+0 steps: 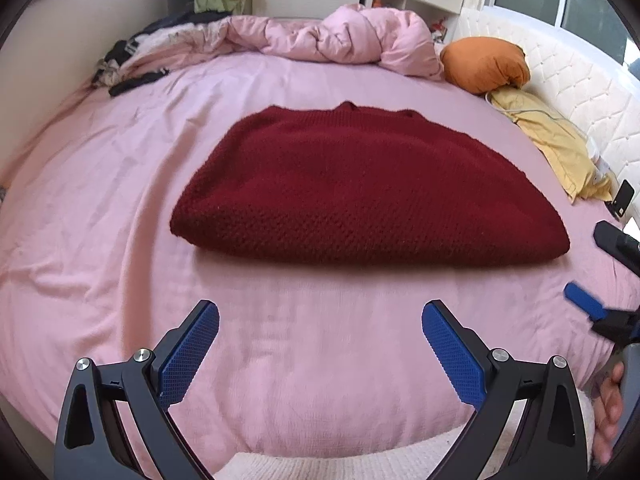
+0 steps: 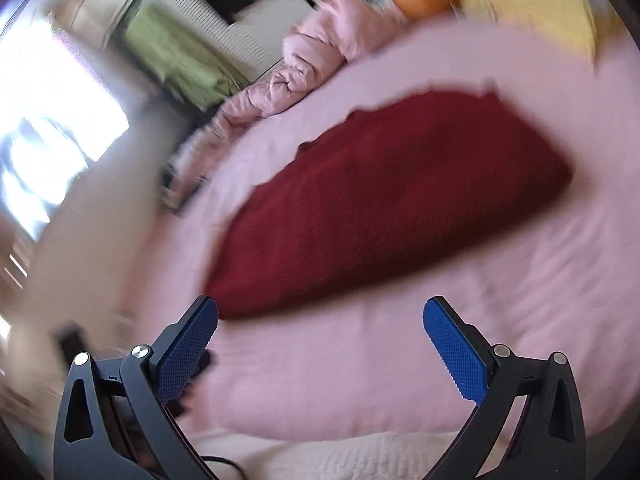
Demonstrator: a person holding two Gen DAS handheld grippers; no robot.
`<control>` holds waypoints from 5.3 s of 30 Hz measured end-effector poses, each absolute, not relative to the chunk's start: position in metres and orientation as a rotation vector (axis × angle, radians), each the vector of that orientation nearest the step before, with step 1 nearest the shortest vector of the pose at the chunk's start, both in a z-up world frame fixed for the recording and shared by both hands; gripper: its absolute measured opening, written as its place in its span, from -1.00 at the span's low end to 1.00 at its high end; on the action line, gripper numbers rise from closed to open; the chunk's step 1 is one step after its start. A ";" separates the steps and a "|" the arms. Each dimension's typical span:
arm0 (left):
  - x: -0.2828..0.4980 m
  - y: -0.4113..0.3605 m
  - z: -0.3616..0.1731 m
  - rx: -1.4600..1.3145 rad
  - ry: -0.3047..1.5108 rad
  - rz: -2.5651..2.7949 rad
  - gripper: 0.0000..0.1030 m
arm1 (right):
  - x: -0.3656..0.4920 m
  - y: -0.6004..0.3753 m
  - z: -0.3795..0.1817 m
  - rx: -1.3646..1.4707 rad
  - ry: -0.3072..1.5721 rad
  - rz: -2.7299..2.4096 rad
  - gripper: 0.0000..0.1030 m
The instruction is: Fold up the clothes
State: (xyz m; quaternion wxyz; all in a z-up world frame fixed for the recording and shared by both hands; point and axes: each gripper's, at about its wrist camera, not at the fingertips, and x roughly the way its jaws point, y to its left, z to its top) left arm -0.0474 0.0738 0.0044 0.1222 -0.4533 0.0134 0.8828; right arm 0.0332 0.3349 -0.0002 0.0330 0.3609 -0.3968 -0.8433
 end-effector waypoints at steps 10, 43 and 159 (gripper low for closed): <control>-0.053 0.075 -0.001 -1.378 0.034 2.579 0.98 | 0.051 0.469 -0.106 0.859 -2.061 -2.151 0.99; -0.096 0.089 -0.018 -1.466 -0.139 2.510 0.98 | -0.009 0.488 -0.140 0.833 -1.846 -2.551 -0.64; -0.231 -0.058 -0.101 -1.295 -1.368 2.055 0.27 | -0.120 0.274 -0.111 1.062 -1.928 -1.617 0.58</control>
